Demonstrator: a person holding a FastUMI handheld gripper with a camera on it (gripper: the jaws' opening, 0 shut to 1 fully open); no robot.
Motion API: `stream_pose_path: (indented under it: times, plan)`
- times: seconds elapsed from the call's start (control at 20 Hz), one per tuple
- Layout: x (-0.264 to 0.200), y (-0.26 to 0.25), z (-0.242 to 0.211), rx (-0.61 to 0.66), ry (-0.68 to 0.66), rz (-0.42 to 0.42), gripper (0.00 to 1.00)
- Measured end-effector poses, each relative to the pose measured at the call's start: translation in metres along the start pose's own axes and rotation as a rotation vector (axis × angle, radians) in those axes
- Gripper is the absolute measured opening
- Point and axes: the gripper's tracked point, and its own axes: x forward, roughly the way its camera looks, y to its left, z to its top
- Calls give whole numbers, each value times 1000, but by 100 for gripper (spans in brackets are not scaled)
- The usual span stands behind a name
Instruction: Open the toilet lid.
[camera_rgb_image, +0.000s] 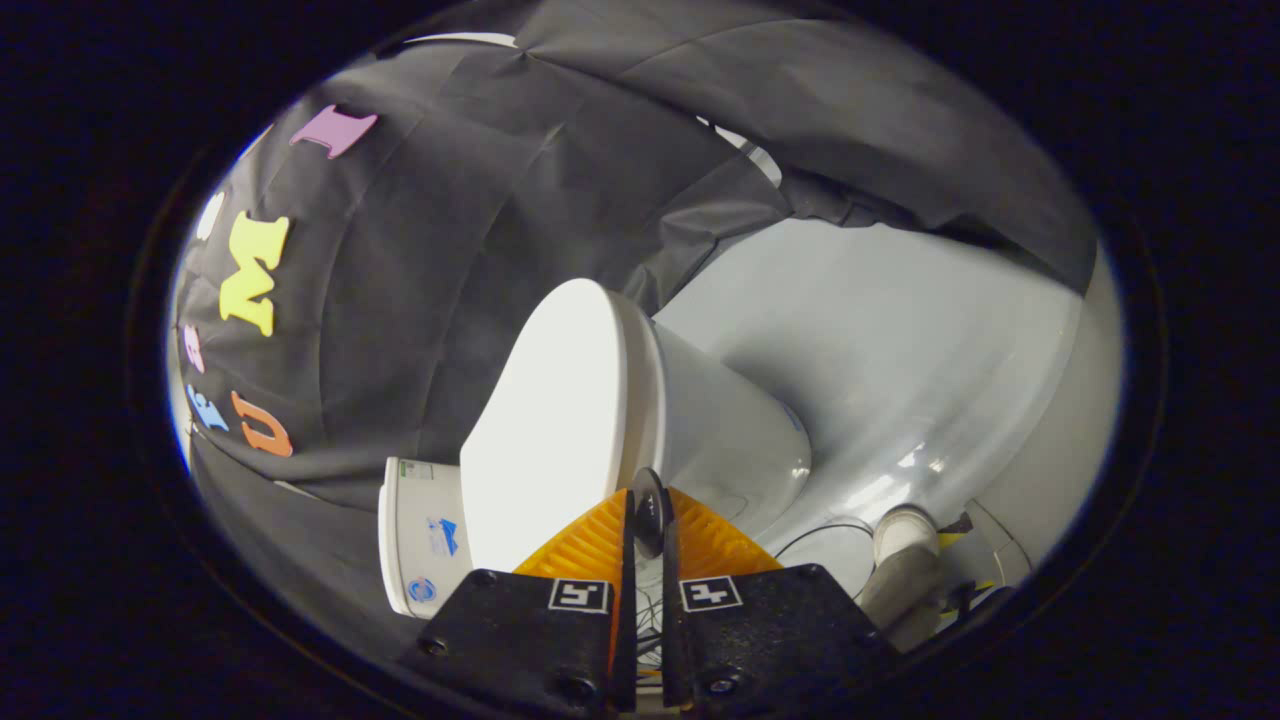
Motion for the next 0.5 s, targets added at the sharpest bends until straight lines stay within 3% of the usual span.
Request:
stream_pose_path:
  times: [0.5]
  plan:
    - [-37,60,8,-96,-28,5,9]
